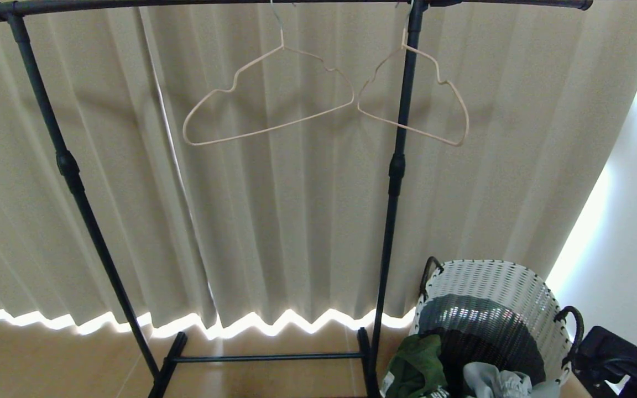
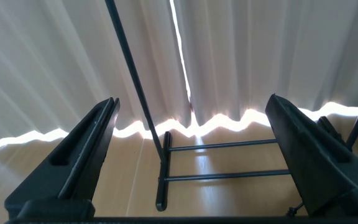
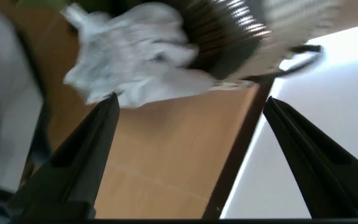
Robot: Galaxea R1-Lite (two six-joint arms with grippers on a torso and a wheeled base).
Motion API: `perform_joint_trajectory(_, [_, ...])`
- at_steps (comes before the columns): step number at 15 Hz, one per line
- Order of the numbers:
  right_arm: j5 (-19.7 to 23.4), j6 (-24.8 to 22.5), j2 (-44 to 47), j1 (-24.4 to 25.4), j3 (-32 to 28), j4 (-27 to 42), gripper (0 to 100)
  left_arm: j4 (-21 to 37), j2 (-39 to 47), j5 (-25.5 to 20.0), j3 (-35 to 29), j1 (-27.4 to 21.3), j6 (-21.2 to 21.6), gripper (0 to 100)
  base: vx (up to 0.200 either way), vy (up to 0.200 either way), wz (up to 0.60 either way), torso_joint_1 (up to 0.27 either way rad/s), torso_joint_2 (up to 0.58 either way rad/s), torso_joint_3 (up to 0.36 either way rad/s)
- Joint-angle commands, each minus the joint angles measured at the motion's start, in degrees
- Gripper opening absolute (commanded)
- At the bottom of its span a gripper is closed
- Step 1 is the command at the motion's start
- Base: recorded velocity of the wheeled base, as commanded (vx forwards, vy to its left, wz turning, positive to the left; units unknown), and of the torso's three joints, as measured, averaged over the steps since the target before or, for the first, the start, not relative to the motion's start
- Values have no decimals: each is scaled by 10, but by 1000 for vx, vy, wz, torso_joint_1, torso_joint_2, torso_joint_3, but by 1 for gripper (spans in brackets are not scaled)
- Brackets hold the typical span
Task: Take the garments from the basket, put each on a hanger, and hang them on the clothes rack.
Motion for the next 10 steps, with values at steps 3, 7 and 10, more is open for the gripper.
perform_joint_trajectory(3, [1,-1,166,62,-1,-44,100,0,0,0,0,0,0,100,0,0,0,0,0,0])
perform_joint_trajectory(7, [-5,-2,259,75,8,-153,100,0,0,0,0,0,-1,100,0,0,0,0,0,0])
perform_joint_trajectory(10, [-48,-2,287,77,2,-179,100,0,0,-1,0,0,-1,100,0,0,0,0,0,0])
